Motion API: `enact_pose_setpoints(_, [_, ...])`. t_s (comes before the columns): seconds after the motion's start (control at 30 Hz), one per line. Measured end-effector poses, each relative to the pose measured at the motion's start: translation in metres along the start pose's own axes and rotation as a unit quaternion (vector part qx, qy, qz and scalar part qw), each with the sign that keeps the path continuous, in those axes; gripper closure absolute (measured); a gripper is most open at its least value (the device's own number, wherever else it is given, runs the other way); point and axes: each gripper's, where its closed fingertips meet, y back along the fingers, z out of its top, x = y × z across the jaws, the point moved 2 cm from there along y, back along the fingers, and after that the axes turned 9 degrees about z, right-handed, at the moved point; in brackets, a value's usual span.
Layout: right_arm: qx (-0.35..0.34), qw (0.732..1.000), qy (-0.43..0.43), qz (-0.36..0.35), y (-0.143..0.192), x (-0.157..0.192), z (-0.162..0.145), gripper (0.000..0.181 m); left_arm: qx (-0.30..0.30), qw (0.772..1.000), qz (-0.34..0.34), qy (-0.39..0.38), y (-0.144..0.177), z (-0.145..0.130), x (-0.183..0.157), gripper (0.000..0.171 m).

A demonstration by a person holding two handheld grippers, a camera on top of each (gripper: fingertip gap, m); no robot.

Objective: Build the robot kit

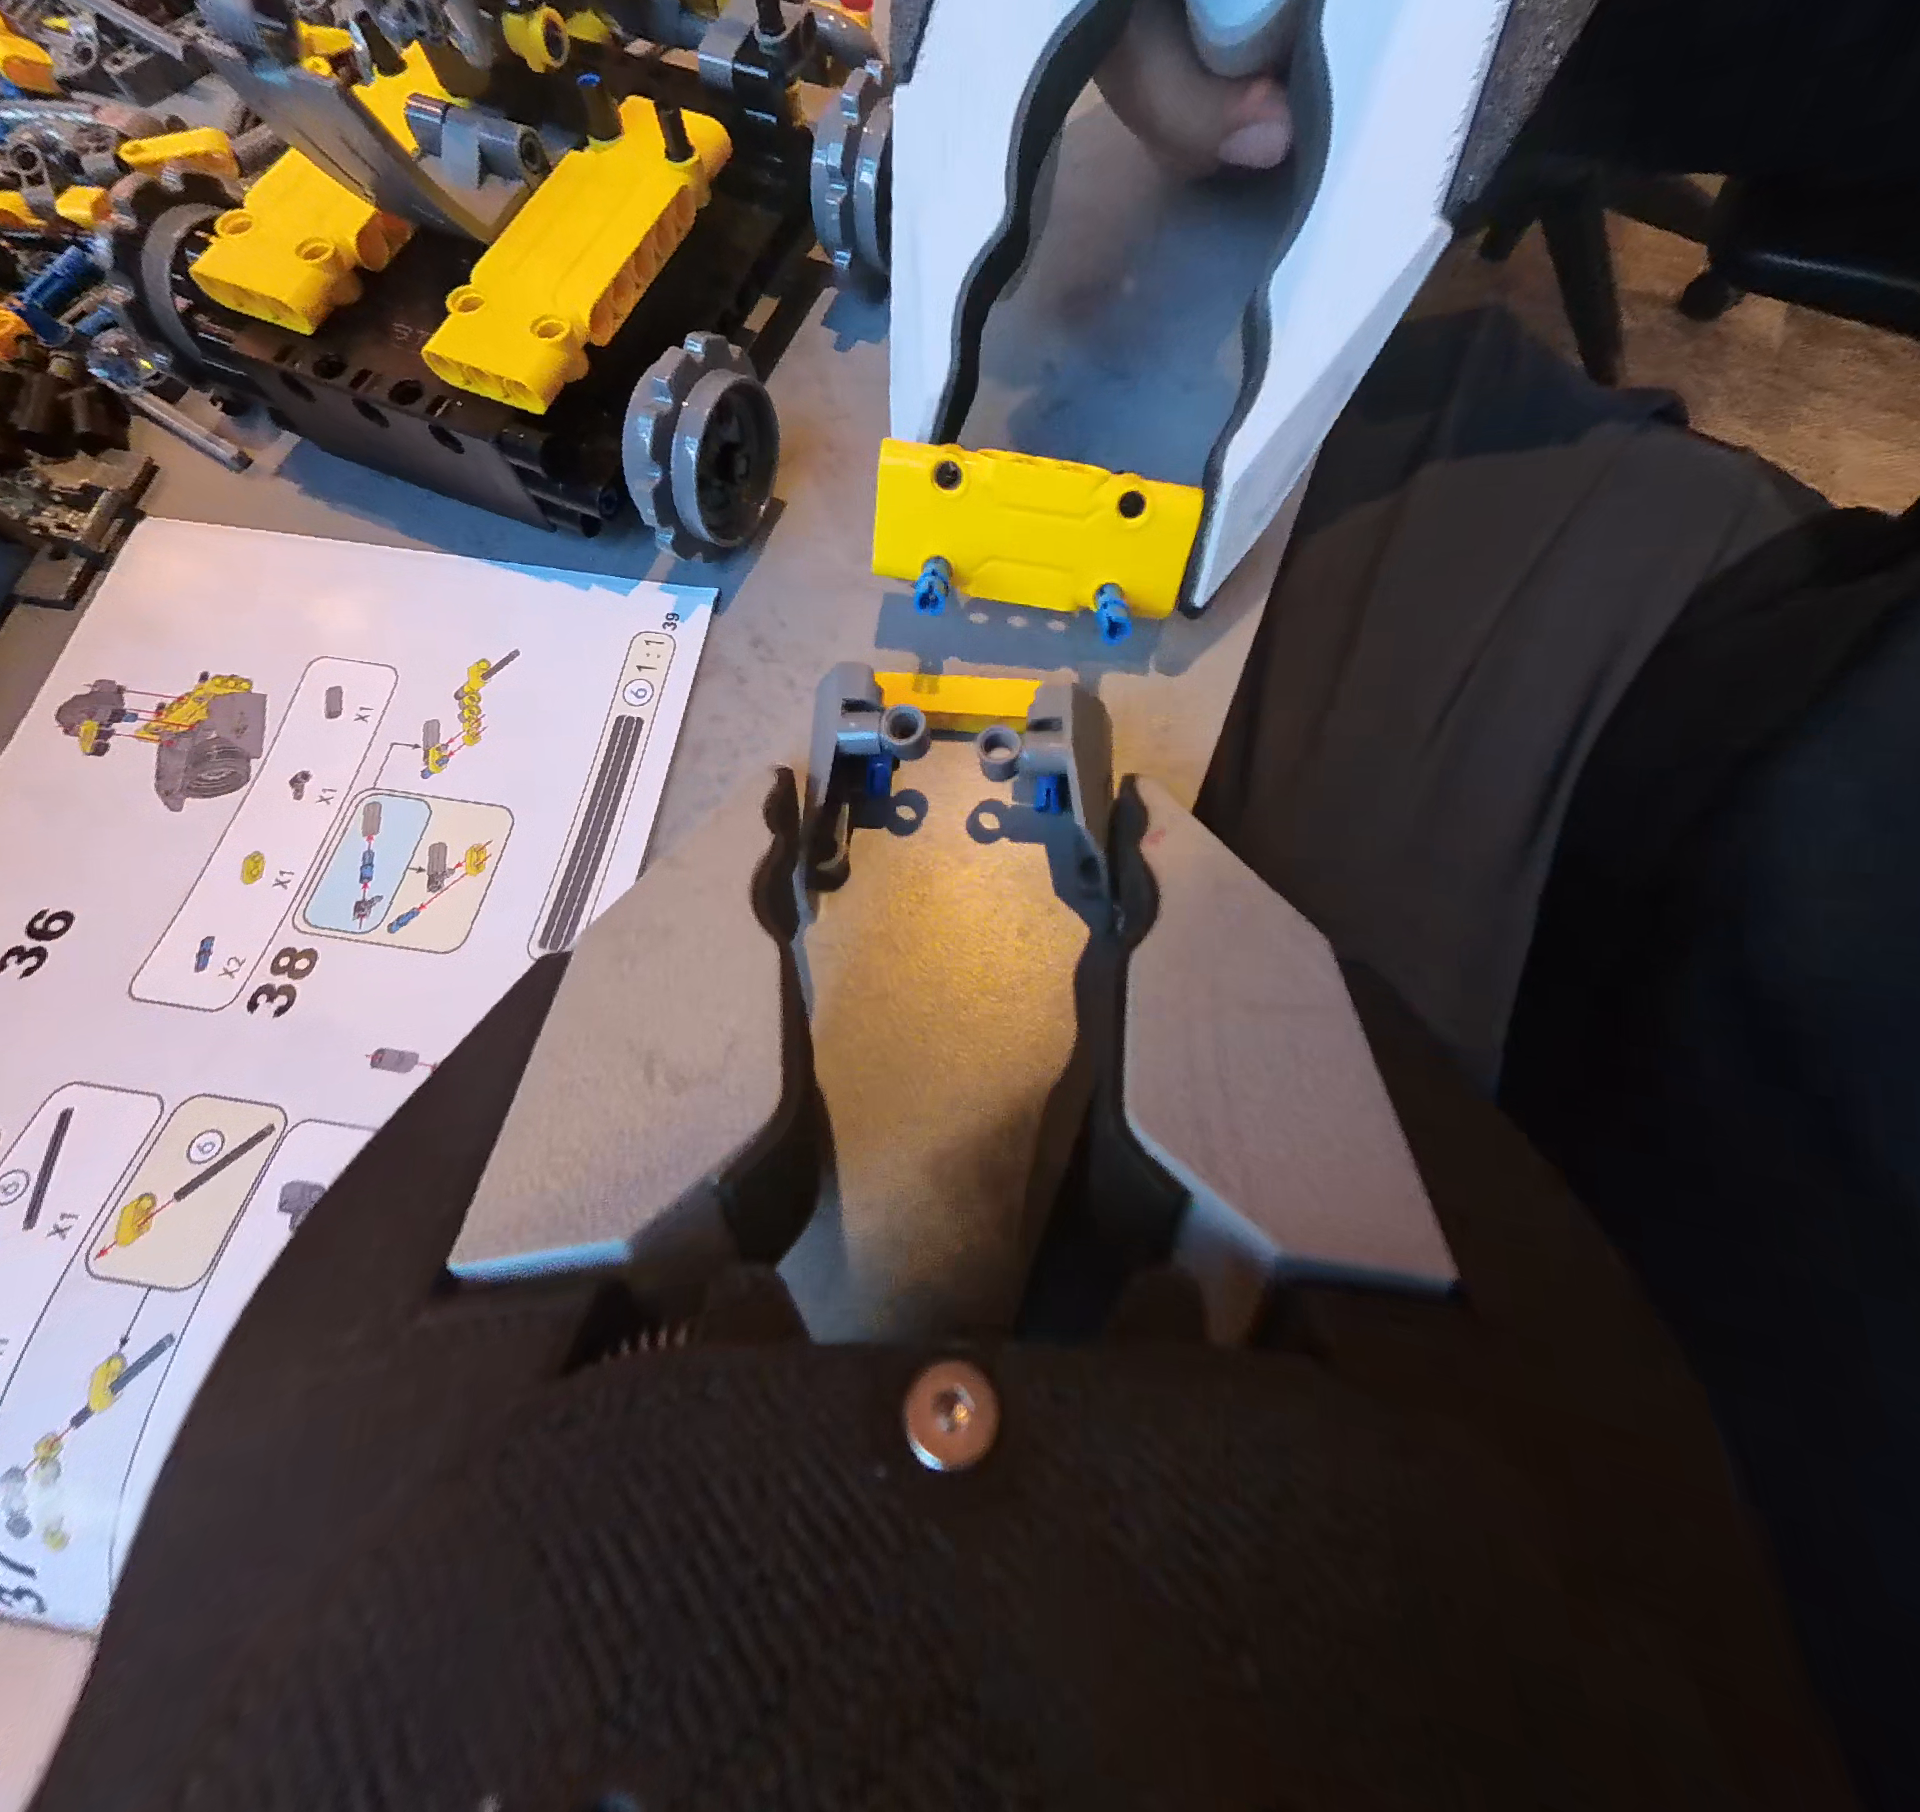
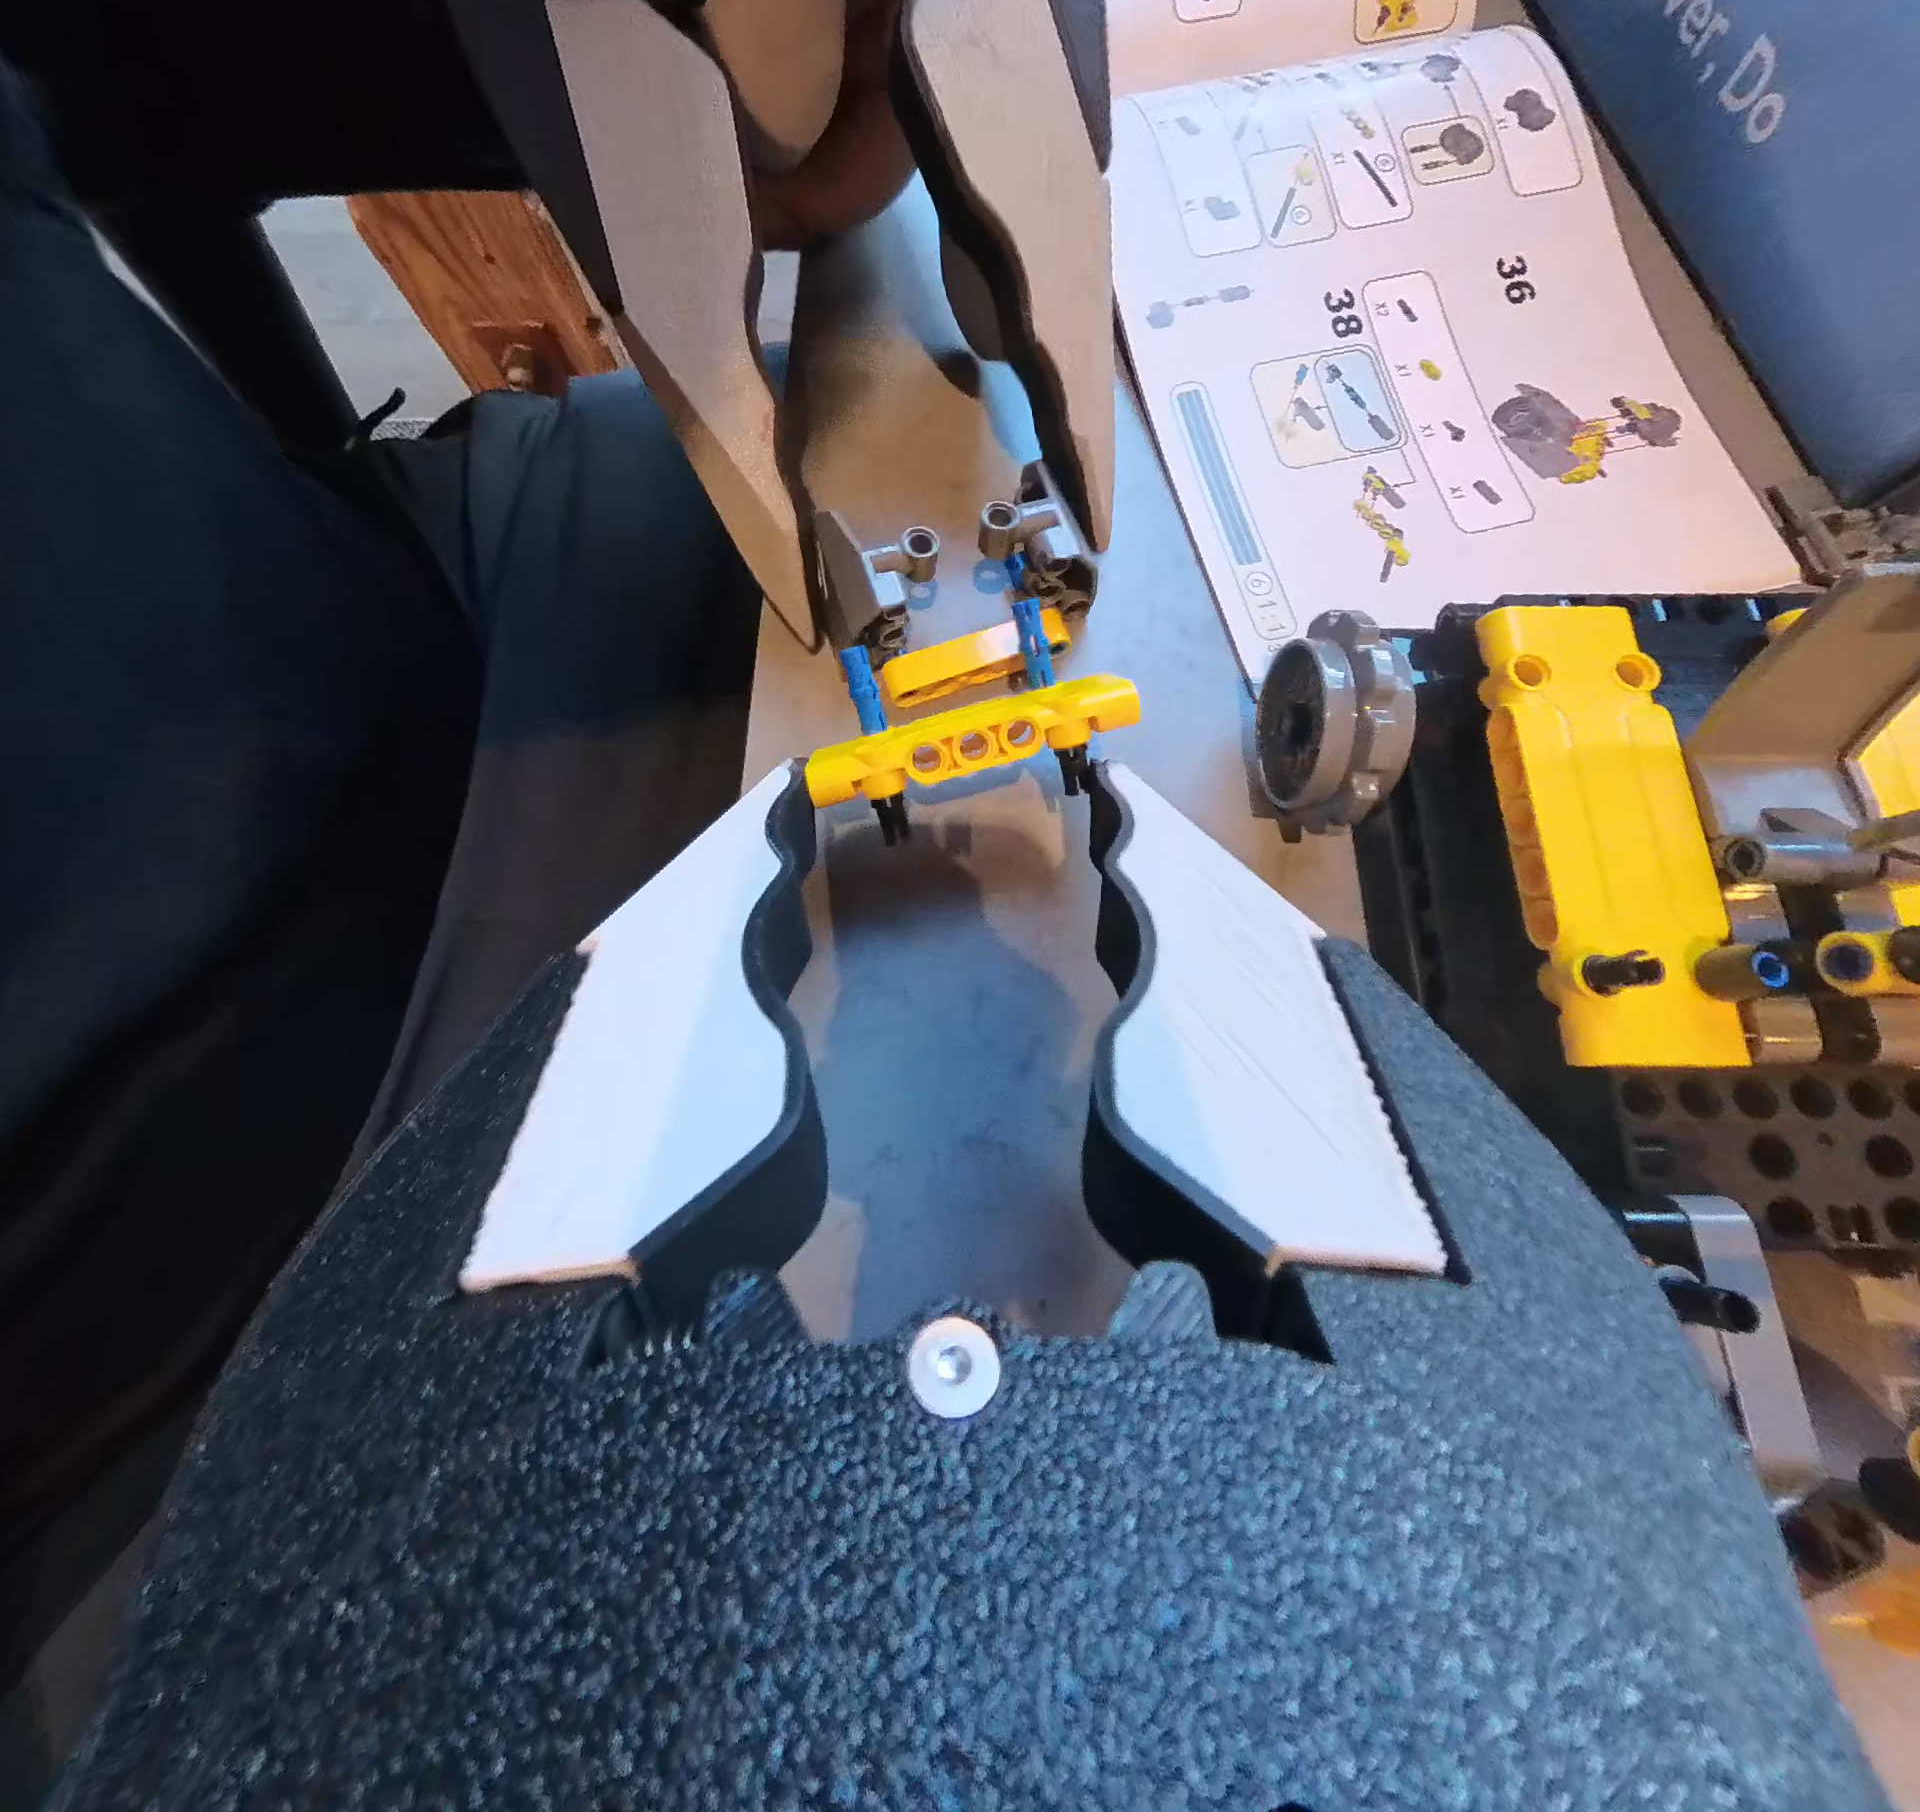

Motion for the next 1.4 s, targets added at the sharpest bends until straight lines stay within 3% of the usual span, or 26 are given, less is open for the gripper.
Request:
enact_pose_setpoints(0.13, [0.006, 1.000, 0.000, 0.001, -0.0013, -0.0002, -0.0012, 0.128, -0.031, 0.999, 0.002, 0.018, 0.0051, 0.0050, 0.0035, 0.113])
enact_pose_setpoints(0.87, [-0.011, 1.000, -0.012, 0.003, 0.0020, -0.0022, 0.0020, 0.128, -0.020, 0.999, -0.017, 0.031, 0.0039, 0.0037, 0.0021, 0.117])
enact_pose_setpoints(1.4, [-0.018, 1.000, -0.015, 0.007, 0.0032, -0.0021, 0.0031, 0.128, 0.021, 0.999, -0.024, 0.009, 0.0051, 0.0028, 0.0063, 0.118])
